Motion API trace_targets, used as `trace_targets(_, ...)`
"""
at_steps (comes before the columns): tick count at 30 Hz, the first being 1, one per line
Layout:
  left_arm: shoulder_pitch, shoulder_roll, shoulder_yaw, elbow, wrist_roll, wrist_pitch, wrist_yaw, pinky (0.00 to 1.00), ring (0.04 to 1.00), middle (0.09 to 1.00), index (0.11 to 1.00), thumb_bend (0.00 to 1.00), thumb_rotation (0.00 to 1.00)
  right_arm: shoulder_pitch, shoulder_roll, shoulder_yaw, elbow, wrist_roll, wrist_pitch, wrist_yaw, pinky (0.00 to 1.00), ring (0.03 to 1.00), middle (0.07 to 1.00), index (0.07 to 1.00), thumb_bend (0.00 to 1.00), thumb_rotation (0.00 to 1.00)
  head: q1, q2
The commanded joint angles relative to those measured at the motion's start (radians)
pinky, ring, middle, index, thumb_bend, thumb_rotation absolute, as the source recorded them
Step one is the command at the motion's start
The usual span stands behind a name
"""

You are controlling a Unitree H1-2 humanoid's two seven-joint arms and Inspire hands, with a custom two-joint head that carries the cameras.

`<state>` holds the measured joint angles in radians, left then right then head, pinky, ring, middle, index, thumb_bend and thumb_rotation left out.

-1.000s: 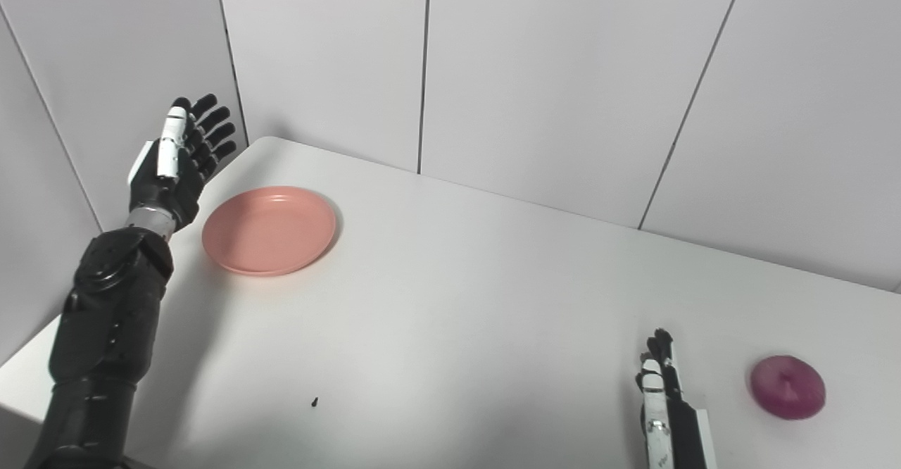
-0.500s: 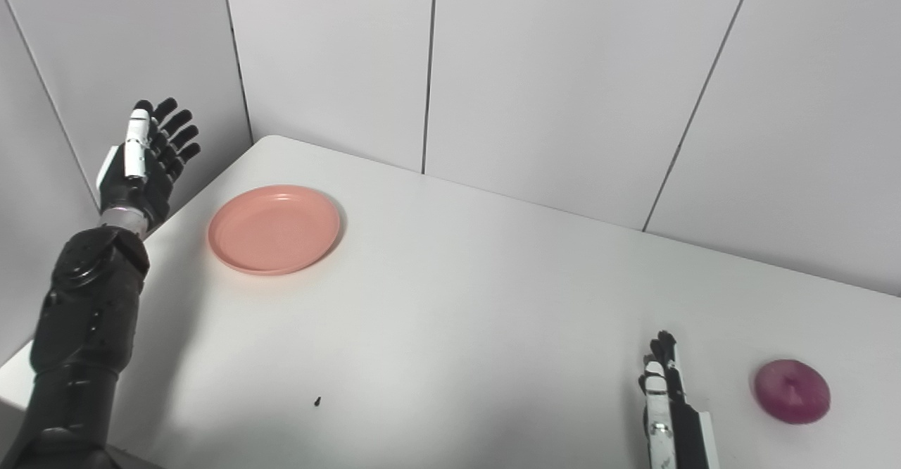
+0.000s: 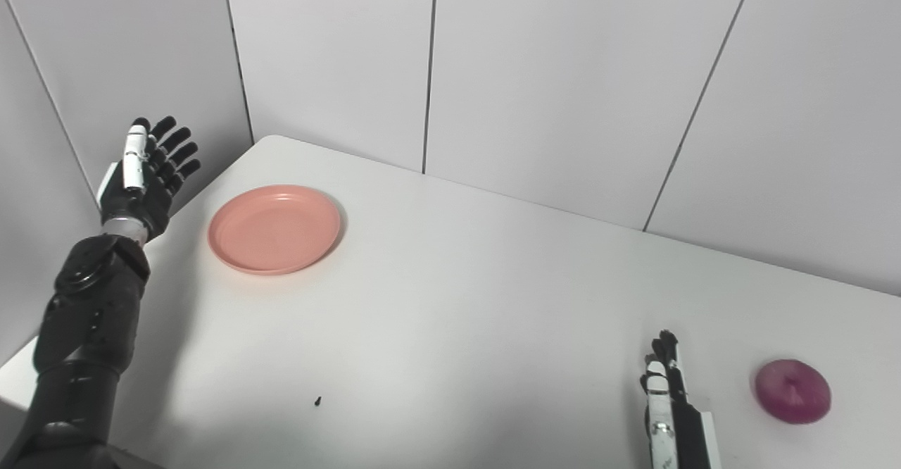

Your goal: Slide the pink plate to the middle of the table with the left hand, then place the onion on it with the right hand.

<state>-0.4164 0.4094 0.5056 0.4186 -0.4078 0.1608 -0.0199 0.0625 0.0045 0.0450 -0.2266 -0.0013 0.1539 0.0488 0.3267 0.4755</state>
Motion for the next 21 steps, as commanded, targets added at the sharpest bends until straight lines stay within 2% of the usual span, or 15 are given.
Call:
trace_targets(1, -0.048, 0.024, -0.004, -0.003, -0.007, -0.037, -0.011, 0.86, 0.881, 0.879, 0.86, 0.31, 1.0, -0.001, -0.005, 0.0, -0.038, 0.01, -0.059, 0.006, 1.0, 1.0, 1.0, 1.0, 0.0, 1.0, 0.0, 0.0)
trace_targets(12, -0.029, 0.012, -0.005, 0.024, -0.02, -0.039, -0.043, 0.91, 0.905, 0.902, 0.886, 0.34, 1.0, 0.001, -0.007, -0.002, -0.047, 0.009, -0.051, 0.006, 1.0, 1.0, 1.0, 1.0, 0.0, 1.0, -0.002, 0.006)
trace_targets(21, -0.017, -0.007, -0.014, 0.066, -0.012, -0.082, -0.072, 0.91, 0.911, 0.906, 0.887, 0.34, 1.0, -0.001, -0.013, -0.006, -0.038, 0.017, -0.065, 0.012, 1.0, 1.0, 1.0, 1.0, 0.0, 1.0, 0.001, 0.007)
